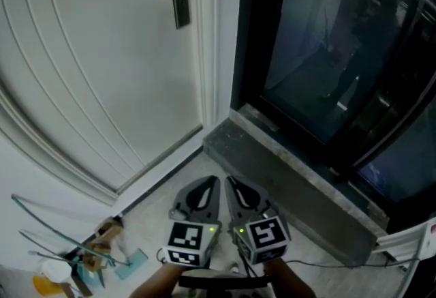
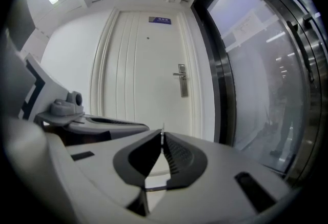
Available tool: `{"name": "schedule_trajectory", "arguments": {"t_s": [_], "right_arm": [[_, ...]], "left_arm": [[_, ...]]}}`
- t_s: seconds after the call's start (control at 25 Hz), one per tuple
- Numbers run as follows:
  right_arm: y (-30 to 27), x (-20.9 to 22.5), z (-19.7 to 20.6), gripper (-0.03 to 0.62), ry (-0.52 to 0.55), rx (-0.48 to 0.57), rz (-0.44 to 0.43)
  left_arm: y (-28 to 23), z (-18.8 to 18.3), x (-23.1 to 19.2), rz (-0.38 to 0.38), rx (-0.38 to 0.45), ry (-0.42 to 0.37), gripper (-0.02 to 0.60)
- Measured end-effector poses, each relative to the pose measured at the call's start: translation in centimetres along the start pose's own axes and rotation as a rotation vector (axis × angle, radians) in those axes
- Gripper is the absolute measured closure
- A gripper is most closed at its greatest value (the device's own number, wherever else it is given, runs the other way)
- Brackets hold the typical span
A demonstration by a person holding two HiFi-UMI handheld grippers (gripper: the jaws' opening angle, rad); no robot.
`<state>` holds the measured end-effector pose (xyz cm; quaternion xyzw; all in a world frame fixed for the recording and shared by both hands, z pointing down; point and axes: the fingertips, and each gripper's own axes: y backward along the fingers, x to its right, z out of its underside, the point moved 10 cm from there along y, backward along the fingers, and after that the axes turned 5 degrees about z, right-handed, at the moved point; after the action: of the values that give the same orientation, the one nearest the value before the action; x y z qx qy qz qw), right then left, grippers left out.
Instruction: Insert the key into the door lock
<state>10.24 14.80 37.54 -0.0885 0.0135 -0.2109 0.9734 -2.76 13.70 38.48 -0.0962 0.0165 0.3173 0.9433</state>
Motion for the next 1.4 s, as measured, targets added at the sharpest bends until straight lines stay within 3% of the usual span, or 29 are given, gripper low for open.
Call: {"name": "schedule_trajectory", "arguments": {"t_s": [0.68, 1.0, 1.4], "right_arm": [[-12.0, -4.9, -3.3, 0.574, 0.043, -0.007, 0.02], [-15.1, -6.3, -3.9, 0.574, 0.064, -0.013, 0.018], [-17.5, -4.6, -4.2, 0.574, 0.073, 0.012, 0.005]], "left_arm": [[-1.6, -2.1, -13.2, 0.022, 0.041, 0.003, 0.558], [-2.1, -2.4, -16.5, 0.031, 0.047, 0.026, 0.558], [-4.6, -2.7, -18.0, 0.005, 0.062, 0.014, 0.558]]}}
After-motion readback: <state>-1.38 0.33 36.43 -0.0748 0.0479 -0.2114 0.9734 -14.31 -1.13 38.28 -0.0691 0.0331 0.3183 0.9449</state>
